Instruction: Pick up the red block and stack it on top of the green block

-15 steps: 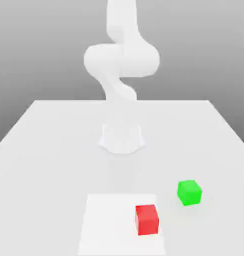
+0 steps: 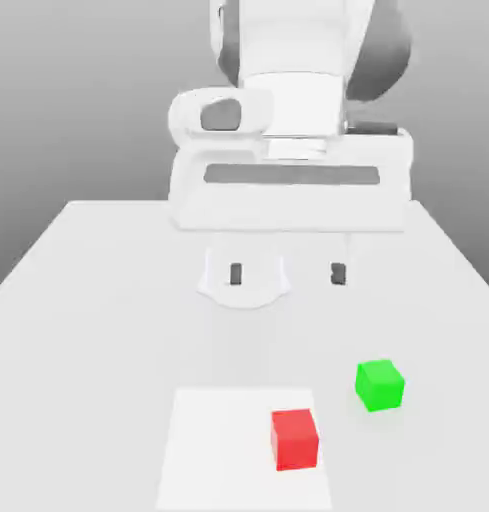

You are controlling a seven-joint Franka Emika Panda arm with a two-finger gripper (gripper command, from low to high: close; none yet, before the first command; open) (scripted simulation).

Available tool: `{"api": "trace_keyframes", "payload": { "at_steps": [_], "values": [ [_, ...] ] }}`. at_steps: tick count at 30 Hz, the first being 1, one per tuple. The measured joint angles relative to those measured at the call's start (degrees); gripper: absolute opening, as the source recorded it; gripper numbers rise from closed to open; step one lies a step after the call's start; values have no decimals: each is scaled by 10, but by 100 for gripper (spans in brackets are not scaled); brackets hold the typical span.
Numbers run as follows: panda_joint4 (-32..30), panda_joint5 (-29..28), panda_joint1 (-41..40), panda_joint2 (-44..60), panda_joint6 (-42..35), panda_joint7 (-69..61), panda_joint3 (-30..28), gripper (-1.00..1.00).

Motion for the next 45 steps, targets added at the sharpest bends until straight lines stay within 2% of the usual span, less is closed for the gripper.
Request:
{"api": "trace_keyframes", "payload": {
  "at_steps": [6,12,13,20,27,31,41,45],
  "values": [
    [-48,8,14,124,62,-4,9,0],
    [-42,-14,28,248,160,12,-8,0],
    [-40,-18,29,262,171,15,-11,-100],
    [-40,-19,29,262,171,17,-10,-100],
    [-64,8,27,142,76,-27,15,-100],
    [-91,11,70,100,60,-107,42,-100],
    [-162,59,209,0,32,-350,58,-100],
    [-165,41,214,57,92,-356,62,-100]
  ]
}}
